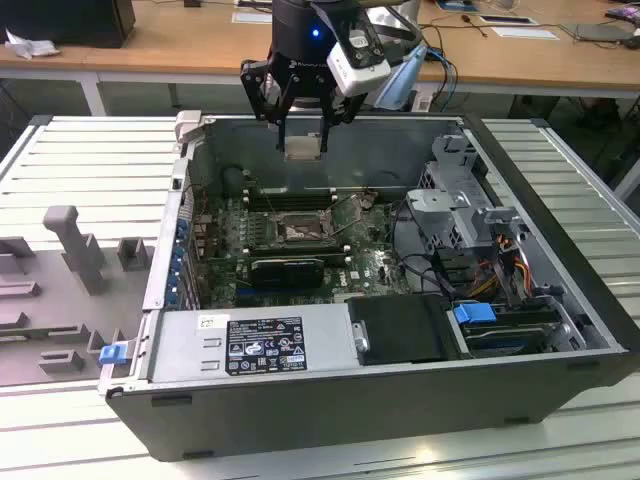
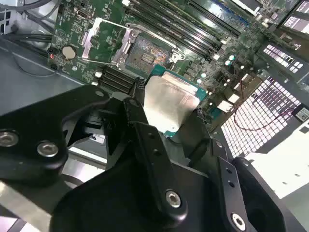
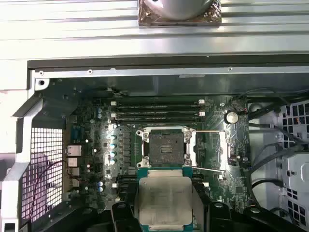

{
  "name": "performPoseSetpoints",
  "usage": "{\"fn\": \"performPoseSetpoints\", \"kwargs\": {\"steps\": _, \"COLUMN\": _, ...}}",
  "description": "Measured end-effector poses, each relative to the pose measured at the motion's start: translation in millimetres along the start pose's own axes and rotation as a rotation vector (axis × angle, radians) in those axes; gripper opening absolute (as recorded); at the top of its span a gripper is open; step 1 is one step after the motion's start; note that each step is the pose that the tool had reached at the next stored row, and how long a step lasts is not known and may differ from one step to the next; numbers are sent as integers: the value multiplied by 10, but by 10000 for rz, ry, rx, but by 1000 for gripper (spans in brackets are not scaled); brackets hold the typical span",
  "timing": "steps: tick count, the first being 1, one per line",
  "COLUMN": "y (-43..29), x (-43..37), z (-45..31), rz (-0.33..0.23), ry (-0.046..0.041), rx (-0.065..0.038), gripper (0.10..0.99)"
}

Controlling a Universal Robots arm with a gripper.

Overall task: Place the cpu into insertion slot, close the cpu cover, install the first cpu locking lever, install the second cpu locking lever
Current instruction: 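Place the cpu into insertion slot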

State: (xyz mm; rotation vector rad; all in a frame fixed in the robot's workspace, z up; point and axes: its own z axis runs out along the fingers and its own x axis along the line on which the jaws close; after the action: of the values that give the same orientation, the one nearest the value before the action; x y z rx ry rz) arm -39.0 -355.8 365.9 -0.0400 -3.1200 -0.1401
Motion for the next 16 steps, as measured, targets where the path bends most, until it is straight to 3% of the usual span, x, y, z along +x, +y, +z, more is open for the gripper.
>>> {"fn": "performPoseSetpoints", "kwargs": {"steps": 3, "y": 0, "x": 0, "z": 0, "rz": 917, "ry": -82, "rx": -17, "gripper": 533}}
{"fn": "performPoseSetpoints", "kwargs": {"steps": 11, "y": -3, "x": -1, "z": 31, "rz": 1014, "ry": -85, "rx": -16, "gripper": 533}}
{"fn": "performPoseSetpoints", "kwargs": {"steps": 16, "y": -3, "x": -1, "z": 32, "rz": 1382, "ry": -119, "rx": -24, "gripper": 533}}
